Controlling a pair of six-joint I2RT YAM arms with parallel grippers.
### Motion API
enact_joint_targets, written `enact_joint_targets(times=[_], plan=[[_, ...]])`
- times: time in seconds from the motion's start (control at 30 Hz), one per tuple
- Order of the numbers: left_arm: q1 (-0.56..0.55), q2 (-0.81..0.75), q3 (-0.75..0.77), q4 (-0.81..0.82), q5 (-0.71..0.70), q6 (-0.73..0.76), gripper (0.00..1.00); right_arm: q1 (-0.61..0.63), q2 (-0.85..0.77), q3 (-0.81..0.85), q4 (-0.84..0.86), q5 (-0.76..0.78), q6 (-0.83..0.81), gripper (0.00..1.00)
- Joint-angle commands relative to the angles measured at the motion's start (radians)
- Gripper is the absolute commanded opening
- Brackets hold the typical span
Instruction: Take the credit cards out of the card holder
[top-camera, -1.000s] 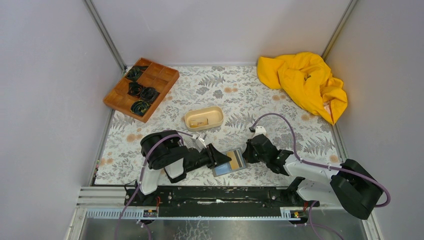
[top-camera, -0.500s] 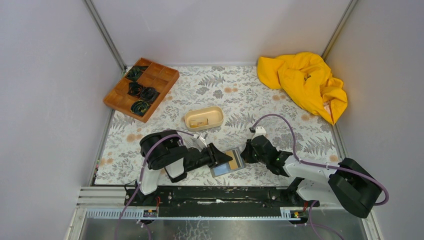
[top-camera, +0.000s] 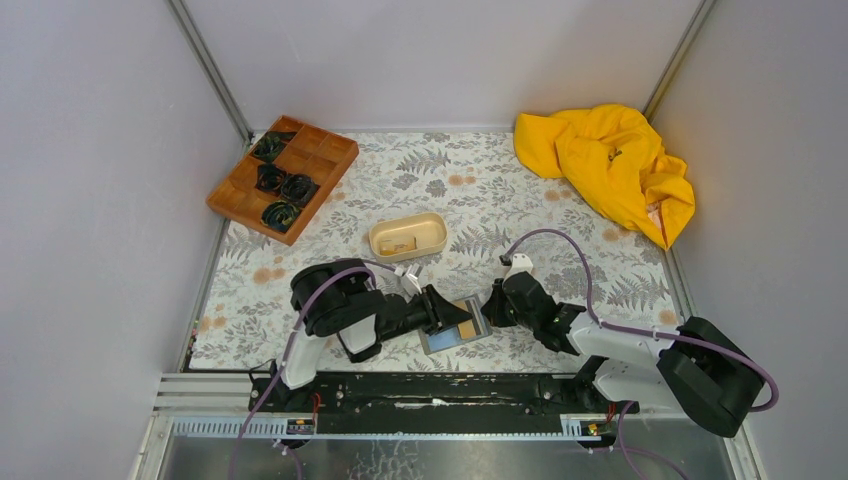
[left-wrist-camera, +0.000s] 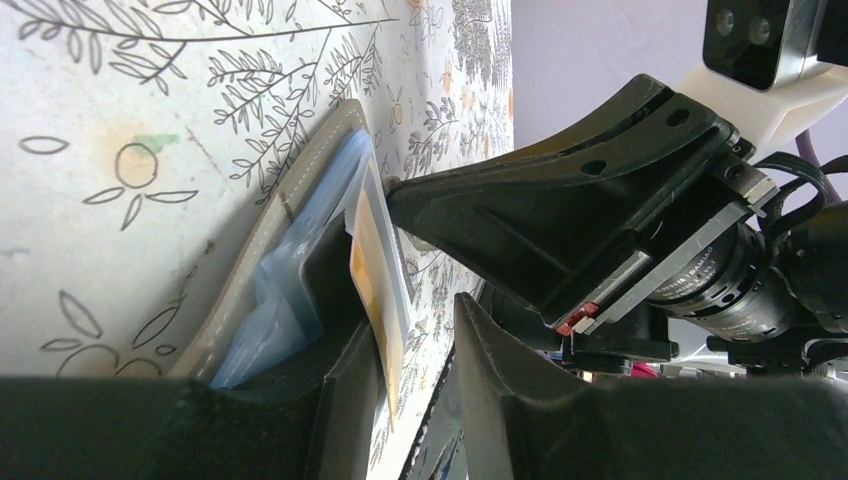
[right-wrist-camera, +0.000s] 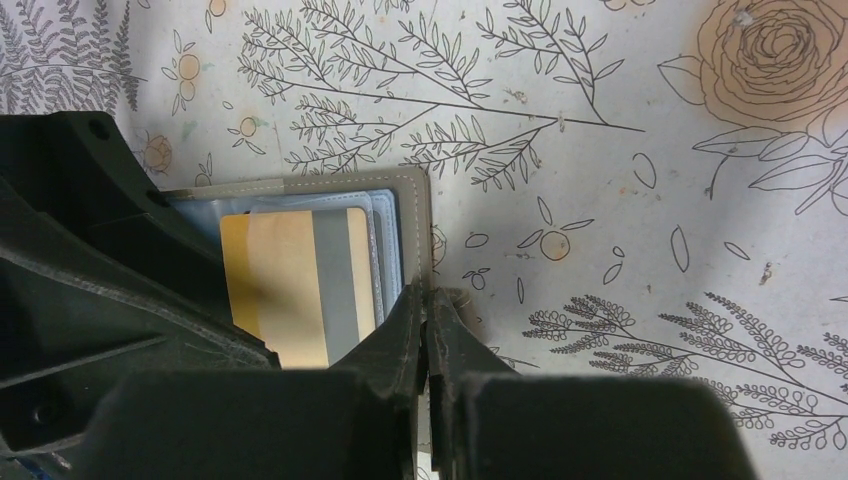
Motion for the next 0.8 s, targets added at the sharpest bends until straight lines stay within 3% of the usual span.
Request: enact_joint_targets(times=[0.0, 0.77], plan=[[-0.014, 0.035, 0.038, 0.058, 0.008, 0.001, 0.39, 0.040, 0.026, -0.046, -0.063, -0.083, 0.031, 0.00], [-0.007, -0.064, -0.120, 0.071, -0.029, 0.037, 0.36, 0.039, 0.073, -0.022, -0.039, -0.089, 0.051, 0.00]])
